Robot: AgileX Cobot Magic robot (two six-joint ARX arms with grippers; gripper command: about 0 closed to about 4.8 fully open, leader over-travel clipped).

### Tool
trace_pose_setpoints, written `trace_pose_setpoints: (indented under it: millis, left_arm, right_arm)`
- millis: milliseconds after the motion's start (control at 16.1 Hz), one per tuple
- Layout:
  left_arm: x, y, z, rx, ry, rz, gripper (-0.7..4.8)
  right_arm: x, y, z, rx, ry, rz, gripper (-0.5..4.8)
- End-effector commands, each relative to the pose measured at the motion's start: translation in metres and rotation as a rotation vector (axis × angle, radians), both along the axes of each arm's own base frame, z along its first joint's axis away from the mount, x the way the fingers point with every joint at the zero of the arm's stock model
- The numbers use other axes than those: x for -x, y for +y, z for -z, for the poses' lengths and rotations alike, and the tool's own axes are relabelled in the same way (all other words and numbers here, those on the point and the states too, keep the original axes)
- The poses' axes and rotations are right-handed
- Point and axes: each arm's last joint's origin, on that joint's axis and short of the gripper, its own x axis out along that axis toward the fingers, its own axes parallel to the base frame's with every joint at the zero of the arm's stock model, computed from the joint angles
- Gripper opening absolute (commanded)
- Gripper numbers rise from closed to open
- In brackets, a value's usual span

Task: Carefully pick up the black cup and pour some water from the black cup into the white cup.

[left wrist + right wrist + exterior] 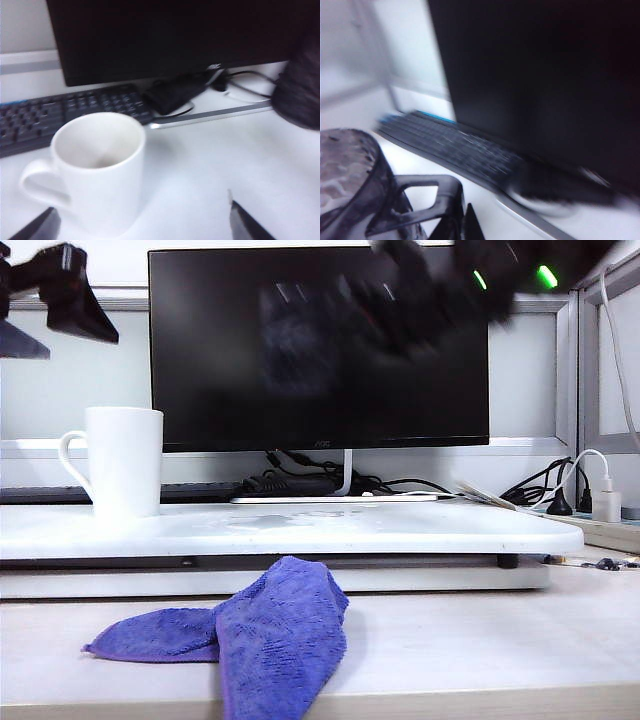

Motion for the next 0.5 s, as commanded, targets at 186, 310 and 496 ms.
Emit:
trace_pose_setpoints:
  millis: [186,310,496]
  left_arm:
    - [0.003,0.007,-0.056,-0.008,-0.101,0.011,4.62]
    - [0.001,0.009,-0.054,-0.009,-0.033,0.025,4.62]
    - [-0.007,0.01,-0.035,-0.045,0.105,0.023,4.62]
  right_arm:
    - [-0.016,0.031,-0.06,-0.026,-0.032,-0.05,-0.06]
    - [-0.032,0.041,-0.055,-0.003,-0.012,-0.056,-0.06]
    - [-0.059,0.073,-0.031,0.05,0.024,-0.087,-0.06]
